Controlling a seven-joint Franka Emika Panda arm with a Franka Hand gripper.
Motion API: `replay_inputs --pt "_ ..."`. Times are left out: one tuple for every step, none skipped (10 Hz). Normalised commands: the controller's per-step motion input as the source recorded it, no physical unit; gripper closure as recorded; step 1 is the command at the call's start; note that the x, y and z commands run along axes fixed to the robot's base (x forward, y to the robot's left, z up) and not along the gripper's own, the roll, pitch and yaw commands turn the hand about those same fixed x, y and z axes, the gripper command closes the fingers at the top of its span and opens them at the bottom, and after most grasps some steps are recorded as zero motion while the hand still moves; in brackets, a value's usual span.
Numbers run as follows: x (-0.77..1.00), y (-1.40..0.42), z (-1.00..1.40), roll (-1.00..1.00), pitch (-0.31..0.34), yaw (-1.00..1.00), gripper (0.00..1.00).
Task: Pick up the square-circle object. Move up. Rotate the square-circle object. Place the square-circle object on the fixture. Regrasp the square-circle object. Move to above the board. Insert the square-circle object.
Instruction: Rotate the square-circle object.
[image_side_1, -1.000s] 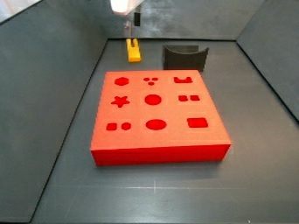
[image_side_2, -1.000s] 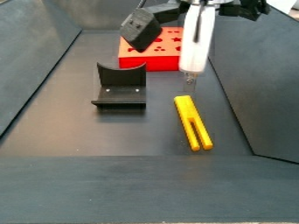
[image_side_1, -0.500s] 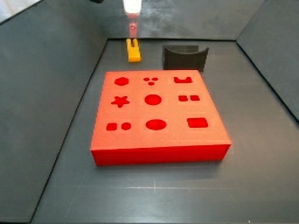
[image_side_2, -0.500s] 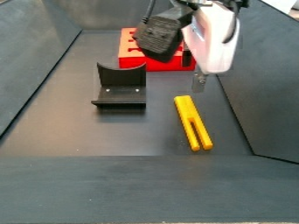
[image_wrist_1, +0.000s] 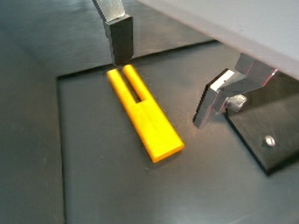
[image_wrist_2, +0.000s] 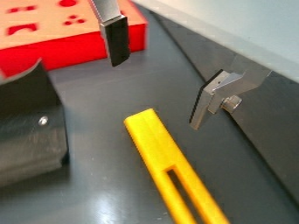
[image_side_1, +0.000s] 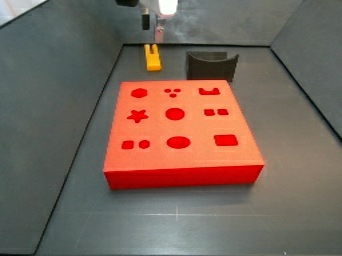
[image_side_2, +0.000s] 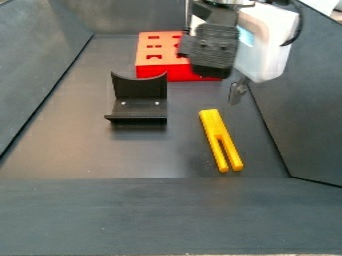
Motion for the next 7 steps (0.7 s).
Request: replay_inputs --pt "0.03 0.00 -0.04 0.00 -0.004 1.00 0.00" --pt "0.03 0.00 -0.04 0.00 -0.004 1.00 0.00" --pt "0.03 0.00 -0.04 0.00 -0.004 1.00 0.00" --pt "0.03 0.00 -0.04 0.00 -0.005 1.00 0.00" --pt "0.03 0.00 -0.04 0.00 -0.005 1.00 0.00" --pt "0.03 0.00 -0.04 0.00 -0.006 1.00 0.00" --pt "0.03 0.00 -0.04 0.00 -0.006 1.00 0.00"
